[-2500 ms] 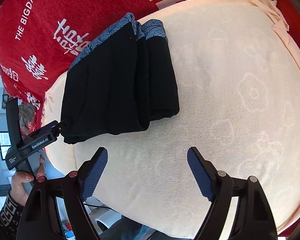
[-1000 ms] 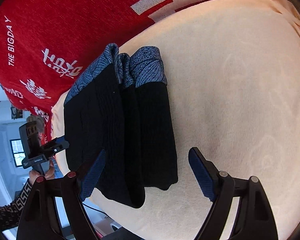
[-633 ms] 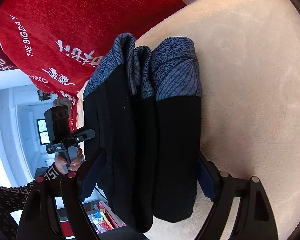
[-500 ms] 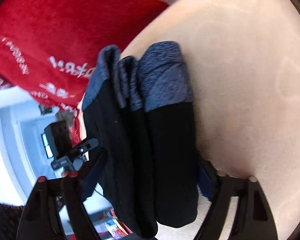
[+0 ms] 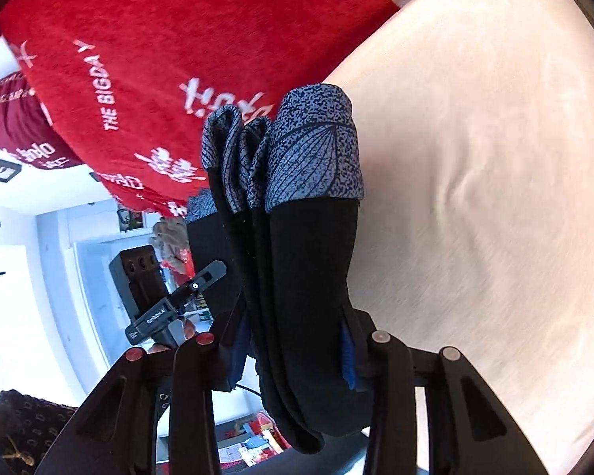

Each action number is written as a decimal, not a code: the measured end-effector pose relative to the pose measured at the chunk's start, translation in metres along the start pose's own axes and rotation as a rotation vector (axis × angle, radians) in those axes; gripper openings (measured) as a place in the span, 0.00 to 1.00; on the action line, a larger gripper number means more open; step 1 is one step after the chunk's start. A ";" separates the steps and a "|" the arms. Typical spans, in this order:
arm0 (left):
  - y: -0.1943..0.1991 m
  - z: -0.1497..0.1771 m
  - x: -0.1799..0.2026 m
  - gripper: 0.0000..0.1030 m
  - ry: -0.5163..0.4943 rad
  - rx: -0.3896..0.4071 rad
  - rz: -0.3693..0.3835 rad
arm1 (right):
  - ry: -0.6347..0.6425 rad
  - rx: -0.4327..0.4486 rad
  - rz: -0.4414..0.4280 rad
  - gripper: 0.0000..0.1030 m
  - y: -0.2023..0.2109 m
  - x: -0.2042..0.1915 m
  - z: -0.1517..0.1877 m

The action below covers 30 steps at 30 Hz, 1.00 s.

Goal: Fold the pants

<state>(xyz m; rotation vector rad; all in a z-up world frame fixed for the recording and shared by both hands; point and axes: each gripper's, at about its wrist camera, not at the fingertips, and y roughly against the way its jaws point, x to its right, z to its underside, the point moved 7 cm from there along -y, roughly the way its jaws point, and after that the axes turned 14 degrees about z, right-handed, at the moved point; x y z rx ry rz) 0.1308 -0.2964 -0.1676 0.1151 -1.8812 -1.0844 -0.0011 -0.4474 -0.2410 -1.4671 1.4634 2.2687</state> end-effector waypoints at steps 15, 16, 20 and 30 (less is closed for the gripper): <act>0.027 0.105 -0.095 1.00 -0.002 -0.016 -0.197 | 0.037 -0.017 0.303 0.63 -0.089 0.019 0.086; 0.028 0.105 -0.097 1.00 0.006 -0.017 -0.199 | 0.021 -0.011 0.311 0.65 -0.088 0.019 0.087; 0.035 0.106 -0.085 1.00 -0.018 -0.031 -0.298 | 0.025 0.046 0.545 0.80 -0.069 0.016 0.097; 0.097 0.123 0.001 1.00 -0.151 0.026 -0.451 | -0.008 0.168 0.690 0.84 -0.023 -0.036 0.141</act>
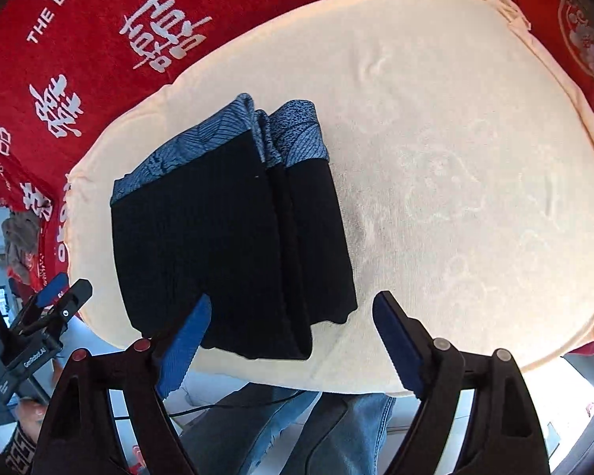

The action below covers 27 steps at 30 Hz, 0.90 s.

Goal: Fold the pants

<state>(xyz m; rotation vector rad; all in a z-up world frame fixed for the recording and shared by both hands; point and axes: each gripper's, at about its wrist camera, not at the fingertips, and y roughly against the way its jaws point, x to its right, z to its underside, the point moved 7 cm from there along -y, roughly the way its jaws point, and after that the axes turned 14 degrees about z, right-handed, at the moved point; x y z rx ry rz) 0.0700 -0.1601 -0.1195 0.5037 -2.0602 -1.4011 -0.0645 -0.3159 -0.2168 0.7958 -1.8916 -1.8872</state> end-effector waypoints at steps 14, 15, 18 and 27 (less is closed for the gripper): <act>0.055 0.035 0.023 1.00 0.001 -0.153 -0.101 | 0.137 0.044 0.198 1.00 0.074 -0.063 0.048; 0.058 0.035 0.022 1.00 0.004 -0.156 -0.104 | 0.123 0.032 0.188 1.00 0.076 -0.064 0.052; 0.066 0.036 0.021 1.00 0.018 -0.157 -0.103 | 0.104 0.015 0.192 1.00 0.081 -0.066 0.060; 0.078 0.044 0.019 1.00 0.021 -0.164 -0.091 | 0.114 0.016 0.217 1.00 0.092 -0.075 0.060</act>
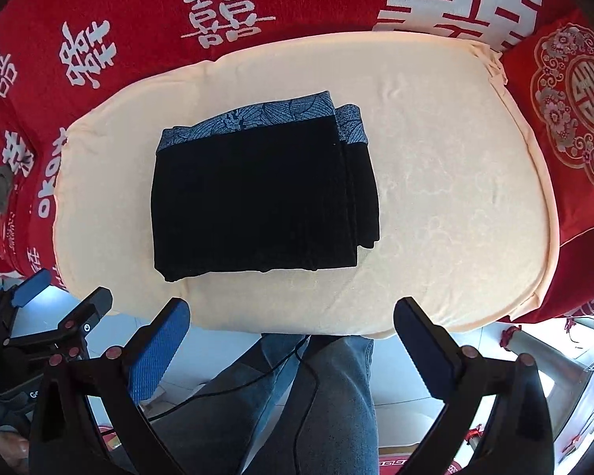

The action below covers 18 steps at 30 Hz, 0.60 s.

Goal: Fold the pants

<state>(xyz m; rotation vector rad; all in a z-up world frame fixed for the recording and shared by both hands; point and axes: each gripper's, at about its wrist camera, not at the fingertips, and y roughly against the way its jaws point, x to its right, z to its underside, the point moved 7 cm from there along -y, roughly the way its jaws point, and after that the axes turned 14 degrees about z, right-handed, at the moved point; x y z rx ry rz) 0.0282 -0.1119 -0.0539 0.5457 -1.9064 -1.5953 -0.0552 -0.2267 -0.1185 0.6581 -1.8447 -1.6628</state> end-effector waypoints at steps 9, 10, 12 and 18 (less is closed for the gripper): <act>0.004 0.000 -0.001 1.00 0.001 0.004 0.021 | 0.020 0.008 0.016 1.00 0.005 -0.008 -0.004; 0.004 0.000 -0.002 1.00 0.001 0.005 0.020 | 0.022 0.007 0.020 1.00 0.004 -0.008 -0.004; 0.005 0.000 -0.003 1.00 0.003 0.010 0.028 | 0.026 0.005 0.027 1.00 0.004 -0.008 -0.004; 0.004 0.000 -0.003 1.00 0.013 0.004 0.037 | 0.030 0.004 0.039 1.00 0.003 -0.009 -0.004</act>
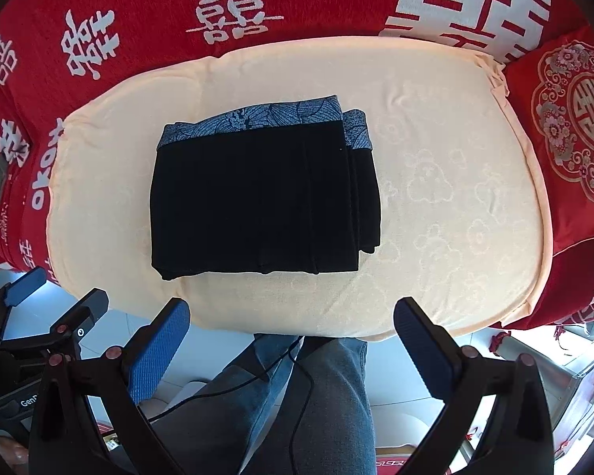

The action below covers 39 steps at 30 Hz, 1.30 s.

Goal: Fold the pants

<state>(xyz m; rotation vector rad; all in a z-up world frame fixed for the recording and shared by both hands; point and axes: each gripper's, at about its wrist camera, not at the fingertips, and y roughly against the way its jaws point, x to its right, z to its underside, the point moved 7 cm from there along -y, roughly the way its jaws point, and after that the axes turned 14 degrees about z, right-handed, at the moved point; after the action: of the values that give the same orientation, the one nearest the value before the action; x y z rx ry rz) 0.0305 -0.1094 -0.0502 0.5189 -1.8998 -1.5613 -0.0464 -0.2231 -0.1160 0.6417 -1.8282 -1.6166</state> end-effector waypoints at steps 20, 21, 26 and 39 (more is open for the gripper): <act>-0.003 0.003 0.002 1.00 -0.020 -0.016 -0.018 | -0.012 -0.002 0.013 1.00 -0.001 0.002 0.002; -0.004 0.004 0.002 1.00 -0.022 -0.017 -0.019 | -0.014 -0.002 0.014 1.00 -0.001 0.002 0.003; -0.004 0.006 0.002 1.00 -0.038 -0.023 -0.027 | -0.016 0.000 0.018 1.00 -0.001 0.003 0.003; -0.001 0.008 0.010 1.00 -0.069 -0.014 -0.035 | -0.010 0.013 0.020 1.00 0.000 0.006 0.001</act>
<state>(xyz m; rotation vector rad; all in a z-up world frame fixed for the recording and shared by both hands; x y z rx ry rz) 0.0182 -0.1105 -0.0503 0.5003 -1.9396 -1.6331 -0.0517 -0.2264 -0.1155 0.6206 -1.8480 -1.5989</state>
